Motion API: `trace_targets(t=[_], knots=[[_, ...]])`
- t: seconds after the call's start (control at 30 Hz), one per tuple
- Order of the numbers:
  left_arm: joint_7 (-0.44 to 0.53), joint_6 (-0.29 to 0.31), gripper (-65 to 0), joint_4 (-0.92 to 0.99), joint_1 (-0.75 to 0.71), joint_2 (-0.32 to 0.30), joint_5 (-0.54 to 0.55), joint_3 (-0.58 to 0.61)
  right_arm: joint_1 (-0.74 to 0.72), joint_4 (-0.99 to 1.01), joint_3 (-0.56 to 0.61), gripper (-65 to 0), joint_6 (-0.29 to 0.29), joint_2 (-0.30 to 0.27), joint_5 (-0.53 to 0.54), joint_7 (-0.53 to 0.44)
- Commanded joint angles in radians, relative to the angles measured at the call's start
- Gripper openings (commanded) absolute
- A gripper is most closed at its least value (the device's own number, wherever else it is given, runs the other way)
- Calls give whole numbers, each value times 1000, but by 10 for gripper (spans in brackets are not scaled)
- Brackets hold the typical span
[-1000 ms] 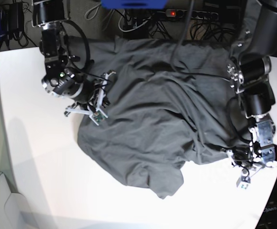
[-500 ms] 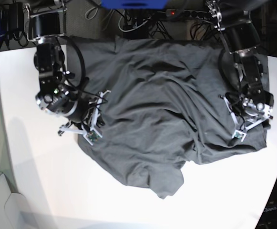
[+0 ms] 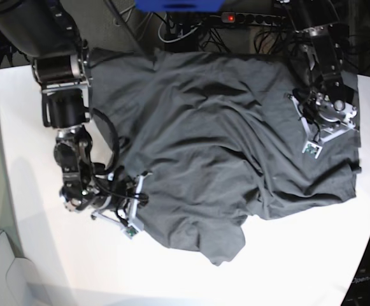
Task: Layout the t-shirt on the table in an organized manner, then fold the t-shirt properly
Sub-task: 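Pull the shirt corner outward with the right gripper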
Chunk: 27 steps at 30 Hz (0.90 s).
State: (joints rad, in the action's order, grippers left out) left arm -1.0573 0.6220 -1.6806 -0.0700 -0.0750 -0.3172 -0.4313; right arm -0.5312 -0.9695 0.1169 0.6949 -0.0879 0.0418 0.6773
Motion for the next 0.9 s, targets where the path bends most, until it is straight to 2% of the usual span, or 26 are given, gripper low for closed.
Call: trace_targets(t=[0.0,0.2,0.3,0.43,0.6,0.7,0.77,0.87], knots=[[9,-4,-544,-19,6,-10,-3,-2,-40,14,-3,-650,3,-6,7,-18],[9,-4,-544,-14,6,-15,-3,-2,-74,203,-3,-650,3,-5,5,-126],[9,-4,-544,-22,6,-15,-3,-2,-99,327,-3,-650,1,-8,-58,-215],[9,-4,-544,-20,6,-15,-3,-2,-99,381,-12,-650,-97,-28,-130,-285],[13,-4,-544,-16,9,-15,-3,-2,-102,383,-13,-650,-238,-66,-141,-287],[18,-4,-544,-10,11,-15,-3,-2,-103,381,-64,-650,-314,-94,-141,-288],[19,-4,-544,-10,11,-15,-3,-2,-103,381,-98,-650,-347,-103,-141,-293],[19,-4,-544,-10,11,-15,-3,-2,-103,381,-147,-650,-361,-125,-144,-293]])
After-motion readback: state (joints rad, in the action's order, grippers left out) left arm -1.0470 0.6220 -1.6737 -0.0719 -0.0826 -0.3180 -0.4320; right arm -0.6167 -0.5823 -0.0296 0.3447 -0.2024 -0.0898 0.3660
